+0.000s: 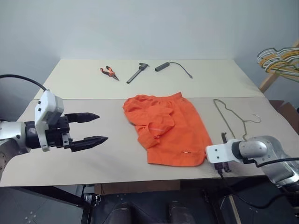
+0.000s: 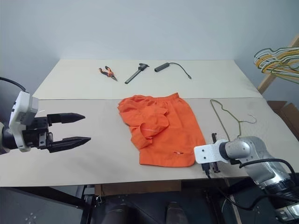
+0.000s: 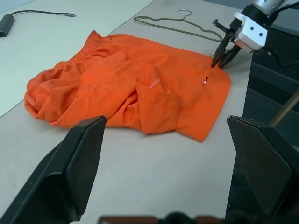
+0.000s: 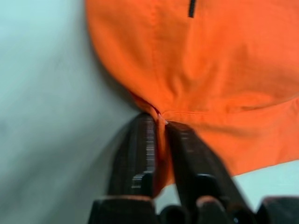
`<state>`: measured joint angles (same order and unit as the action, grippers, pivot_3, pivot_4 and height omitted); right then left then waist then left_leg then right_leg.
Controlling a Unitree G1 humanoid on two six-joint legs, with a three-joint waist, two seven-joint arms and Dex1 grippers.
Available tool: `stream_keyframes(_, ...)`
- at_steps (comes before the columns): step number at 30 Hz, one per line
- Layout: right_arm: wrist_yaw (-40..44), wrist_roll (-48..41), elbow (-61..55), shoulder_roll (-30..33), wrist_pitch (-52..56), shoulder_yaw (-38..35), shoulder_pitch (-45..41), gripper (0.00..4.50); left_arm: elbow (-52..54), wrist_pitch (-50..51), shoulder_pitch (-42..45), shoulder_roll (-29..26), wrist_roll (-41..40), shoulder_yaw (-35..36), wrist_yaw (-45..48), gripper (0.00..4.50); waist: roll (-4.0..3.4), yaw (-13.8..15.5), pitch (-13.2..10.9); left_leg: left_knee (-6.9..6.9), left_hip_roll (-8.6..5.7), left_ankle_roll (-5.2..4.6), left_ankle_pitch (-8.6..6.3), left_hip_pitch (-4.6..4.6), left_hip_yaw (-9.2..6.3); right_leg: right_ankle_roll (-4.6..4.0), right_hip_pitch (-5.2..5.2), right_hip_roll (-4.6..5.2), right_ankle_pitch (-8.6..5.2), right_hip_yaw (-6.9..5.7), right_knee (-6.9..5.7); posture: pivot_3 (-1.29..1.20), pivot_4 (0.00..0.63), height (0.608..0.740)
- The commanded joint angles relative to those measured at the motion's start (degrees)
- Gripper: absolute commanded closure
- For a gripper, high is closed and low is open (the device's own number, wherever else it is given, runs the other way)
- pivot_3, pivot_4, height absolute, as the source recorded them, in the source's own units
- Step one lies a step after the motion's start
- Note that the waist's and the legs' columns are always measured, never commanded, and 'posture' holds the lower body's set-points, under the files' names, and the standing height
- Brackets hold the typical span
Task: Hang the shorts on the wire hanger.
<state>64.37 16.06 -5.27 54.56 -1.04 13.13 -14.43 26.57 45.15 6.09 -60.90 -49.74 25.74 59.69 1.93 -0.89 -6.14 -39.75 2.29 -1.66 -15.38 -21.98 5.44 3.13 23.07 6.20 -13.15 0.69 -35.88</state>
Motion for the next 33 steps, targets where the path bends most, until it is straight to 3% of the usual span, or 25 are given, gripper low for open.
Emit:
stream_keyframes(1, 1.99, -2.52, -4.28, -3.36, 8.33, 1.08, -1.62, 4.47, 0.86, -0.48, 0.59, -0.03, -0.67, 1.06, -0.20, 0.00, -0.01, 0.05, 0.00, 0.00, 0.04, 0.02, 0.01, -0.01, 0.01, 0.00, 0.02, -0.05, 0.01, 0.00, -0.01, 0.04, 0.101, 0.740)
stream_keyframes(10, 0.14, -7.12, -10.86, -18.01, 29.35, 5.14, -8.89, 4.47, -0.79, -1.70, 2.56, 0.16, 0.62, -1.28, 0.06, 0.00, -0.10, 0.22, -0.06, 0.02, 0.33, 0.24, -0.06, -0.24, 0.04, -0.19, 0.25, -0.42, -0.07, -0.05, -0.06, 0.02, 0.097, 0.740)
stream_keyframes(18, -10.82, -4.21, -3.79, -33.40, 35.27, 11.56, -19.50, 4.47, -2.79, -2.95, 5.01, -0.08, 2.19, -3.79, 0.85, 0.00, -0.13, 0.06, -0.08, 0.03, 0.51, 0.49, -0.09, -0.32, 0.07, -0.38, 0.48, -0.66, -0.11, -0.04, -0.21, 0.01, 0.103, 0.740)
stream_keyframes(21, -14.15, -3.40, -1.07, -35.93, 35.25, 12.33, -21.41, 4.47, -3.16, -3.23, 5.55, -0.03, 3.02, -4.23, 1.05, 0.00, -0.13, 0.22, -0.08, 0.03, 0.53, 0.54, -0.07, -0.56, 0.08, -0.41, 0.76, -0.69, -0.13, -0.05, -0.27, 0.02, 0.104, 0.740)
stream_keyframes(24, -12.94, -4.58, -2.24, -34.52, 35.11, 12.47, -21.01, 4.47, -3.33, -3.60, 5.71, -0.02, 3.68, -4.38, 1.17, 0.00, -0.13, 0.26, -0.08, 0.01, 0.53, 0.67, 0.00, -0.99, 0.08, -0.43, 1.17, -0.68, -0.10, -0.08, -0.30, 0.02, 0.101, 0.740)
stream_keyframes(27, -7.76, -7.67, -7.57, -29.88, 35.95, 11.96, -19.21, 3.82, -3.01, -4.01, 5.87, 0.39, 4.15, -5.13, 1.08, 0.00, -0.13, 0.31, -0.08, 0.01, 0.53, 0.66, 0.00, -1.06, 0.08, -0.42, 1.18, -0.69, -0.10, -0.10, -0.24, 0.02, 0.098, 0.740)
stream_keyframes(33, 3.52, -17.47, -19.67, -16.31, 37.91, 6.95, -15.41, 1.67, -1.11, -5.04, 8.88, 2.99, 6.87, -13.05, 0.36, 0.00, -0.15, 0.25, -0.09, 0.00, 0.55, 0.55, -0.07, -1.07, 0.05, -0.42, 1.16, -0.71, -0.11, -0.12, -0.19, -0.01, 0.099, 0.740)
